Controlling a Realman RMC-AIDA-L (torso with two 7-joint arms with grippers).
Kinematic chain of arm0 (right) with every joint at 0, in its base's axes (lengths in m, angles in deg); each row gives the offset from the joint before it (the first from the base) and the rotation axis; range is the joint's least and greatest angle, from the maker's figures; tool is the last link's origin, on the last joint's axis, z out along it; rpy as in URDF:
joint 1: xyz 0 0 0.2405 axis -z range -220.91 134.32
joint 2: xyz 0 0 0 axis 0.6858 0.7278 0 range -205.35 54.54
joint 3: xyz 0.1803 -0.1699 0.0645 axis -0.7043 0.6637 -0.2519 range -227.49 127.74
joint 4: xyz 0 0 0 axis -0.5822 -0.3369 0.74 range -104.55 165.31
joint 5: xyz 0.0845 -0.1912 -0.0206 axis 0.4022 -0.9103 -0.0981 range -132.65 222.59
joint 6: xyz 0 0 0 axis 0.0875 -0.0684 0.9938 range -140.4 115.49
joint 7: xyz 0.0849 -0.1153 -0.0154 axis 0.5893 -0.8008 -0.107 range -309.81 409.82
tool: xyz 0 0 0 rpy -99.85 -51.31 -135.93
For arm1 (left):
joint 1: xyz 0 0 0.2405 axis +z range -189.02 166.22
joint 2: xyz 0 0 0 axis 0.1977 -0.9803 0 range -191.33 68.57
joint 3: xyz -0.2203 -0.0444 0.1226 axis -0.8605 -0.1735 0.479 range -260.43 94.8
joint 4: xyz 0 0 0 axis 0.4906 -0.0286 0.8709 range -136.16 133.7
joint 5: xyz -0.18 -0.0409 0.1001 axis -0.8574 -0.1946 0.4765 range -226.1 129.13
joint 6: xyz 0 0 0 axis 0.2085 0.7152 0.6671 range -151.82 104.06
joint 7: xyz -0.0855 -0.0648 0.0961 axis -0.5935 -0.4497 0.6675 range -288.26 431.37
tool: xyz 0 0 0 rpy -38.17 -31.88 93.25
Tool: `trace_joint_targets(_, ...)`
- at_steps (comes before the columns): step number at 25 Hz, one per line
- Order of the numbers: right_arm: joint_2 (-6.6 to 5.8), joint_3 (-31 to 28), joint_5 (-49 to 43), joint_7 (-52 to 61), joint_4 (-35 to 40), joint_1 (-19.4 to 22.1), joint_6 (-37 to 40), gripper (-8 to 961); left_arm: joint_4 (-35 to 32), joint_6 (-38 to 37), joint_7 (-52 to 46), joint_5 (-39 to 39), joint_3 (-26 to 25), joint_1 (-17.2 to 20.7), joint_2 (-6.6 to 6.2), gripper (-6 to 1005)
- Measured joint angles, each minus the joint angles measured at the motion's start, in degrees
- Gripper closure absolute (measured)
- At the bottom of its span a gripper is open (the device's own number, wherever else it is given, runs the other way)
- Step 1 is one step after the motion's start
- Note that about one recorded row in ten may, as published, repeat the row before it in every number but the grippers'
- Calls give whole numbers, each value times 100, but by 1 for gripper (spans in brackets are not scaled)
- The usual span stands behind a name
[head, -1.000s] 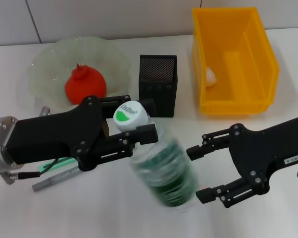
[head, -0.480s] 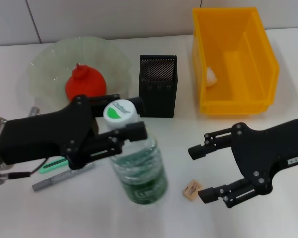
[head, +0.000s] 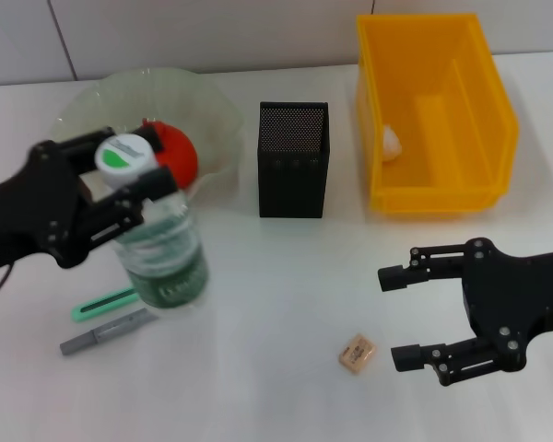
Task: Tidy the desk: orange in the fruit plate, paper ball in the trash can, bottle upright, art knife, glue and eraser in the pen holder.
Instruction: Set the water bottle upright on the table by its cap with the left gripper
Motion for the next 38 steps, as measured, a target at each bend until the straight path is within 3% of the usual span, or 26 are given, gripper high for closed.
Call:
trace_joint_targets(3, 1, -136, 18, -404, -471, 1, -6, 170, -31, 300, 498, -3, -343, 208, 68, 554)
trace_joint_targets(8, -2, -194, 28, -758, -919, -1, -46, 170, -59, 557, 664, -9, -371, 293, 78, 554)
trace_joint_targets(9, -5, -223, 29, -807, -984, 0, -55, 170, -81, 922, 820, -27, -463, 378, 120, 554)
trace_joint_targets(13, -7, -313, 31, -878, -1158, 1, -58, 170, -86, 1223, 1169, -25, -739, 483, 231, 553)
trace_joint_targets(26, -4, -380, 33, -917, -1227, -17, -46, 171, 75, 1911, 1612, -34, -1034, 621, 263, 553)
trace_joint_targets(38, -4, -379, 33, -917, -1229, -52, -56, 171, 581, 2274, 2102, -60, -1262, 474, 284, 554)
